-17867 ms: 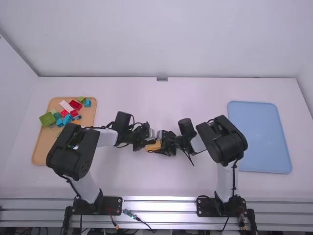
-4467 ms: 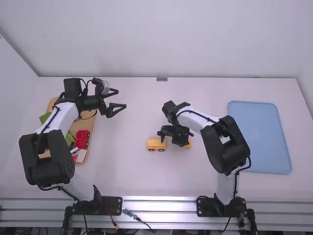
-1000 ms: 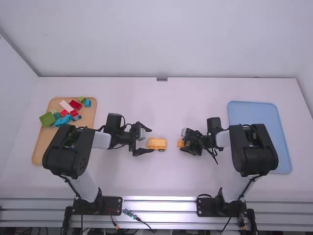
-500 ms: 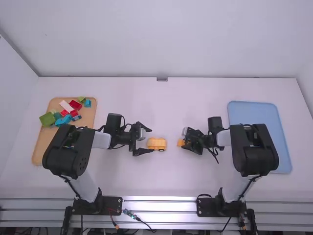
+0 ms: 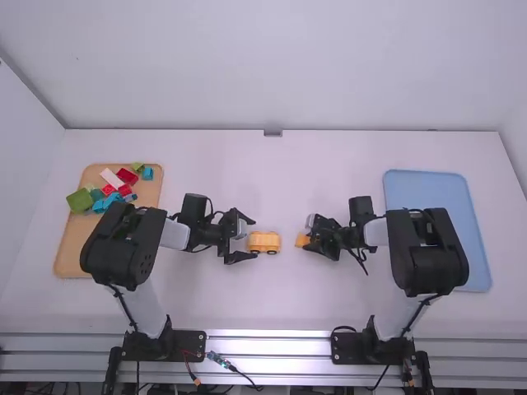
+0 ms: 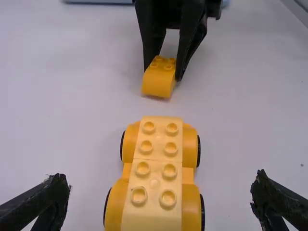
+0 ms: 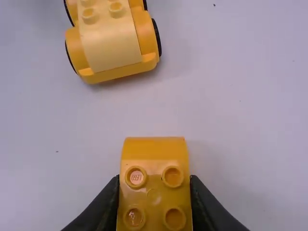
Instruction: Assemble lego blocks to make yellow taxi
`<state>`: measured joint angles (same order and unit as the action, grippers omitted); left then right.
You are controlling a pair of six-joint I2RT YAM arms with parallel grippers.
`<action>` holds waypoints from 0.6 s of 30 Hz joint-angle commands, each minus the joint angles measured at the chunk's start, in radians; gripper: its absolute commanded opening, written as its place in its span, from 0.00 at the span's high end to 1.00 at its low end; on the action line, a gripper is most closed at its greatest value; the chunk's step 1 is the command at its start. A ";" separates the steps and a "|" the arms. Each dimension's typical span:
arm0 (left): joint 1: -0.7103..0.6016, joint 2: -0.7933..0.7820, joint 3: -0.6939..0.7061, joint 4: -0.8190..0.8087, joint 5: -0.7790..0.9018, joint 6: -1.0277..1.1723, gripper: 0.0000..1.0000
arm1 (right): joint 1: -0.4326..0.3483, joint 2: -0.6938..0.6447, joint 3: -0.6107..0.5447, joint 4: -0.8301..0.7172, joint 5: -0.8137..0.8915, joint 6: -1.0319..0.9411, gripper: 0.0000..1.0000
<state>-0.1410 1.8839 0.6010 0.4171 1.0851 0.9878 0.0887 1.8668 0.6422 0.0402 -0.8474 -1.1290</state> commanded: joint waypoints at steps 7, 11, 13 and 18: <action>-0.018 0.114 -0.017 0.124 0.035 0.010 0.01 | 0.054 -0.071 0.014 0.008 -0.151 0.006 0.80; -0.018 0.127 -0.007 0.138 0.014 -0.034 0.01 | 0.075 -0.101 0.014 0.007 -0.163 0.011 0.81; -0.032 0.132 0.008 0.131 0.009 -0.030 0.01 | 0.095 -0.103 0.021 0.045 -0.159 0.079 0.81; -0.089 0.155 0.056 0.088 -0.050 -0.031 0.03 | 0.134 -0.102 0.060 0.054 -0.148 0.131 0.87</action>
<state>-0.2050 2.0098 0.6342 0.5125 1.0523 0.9588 0.2123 1.7836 0.6727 0.0952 -0.9745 -1.0378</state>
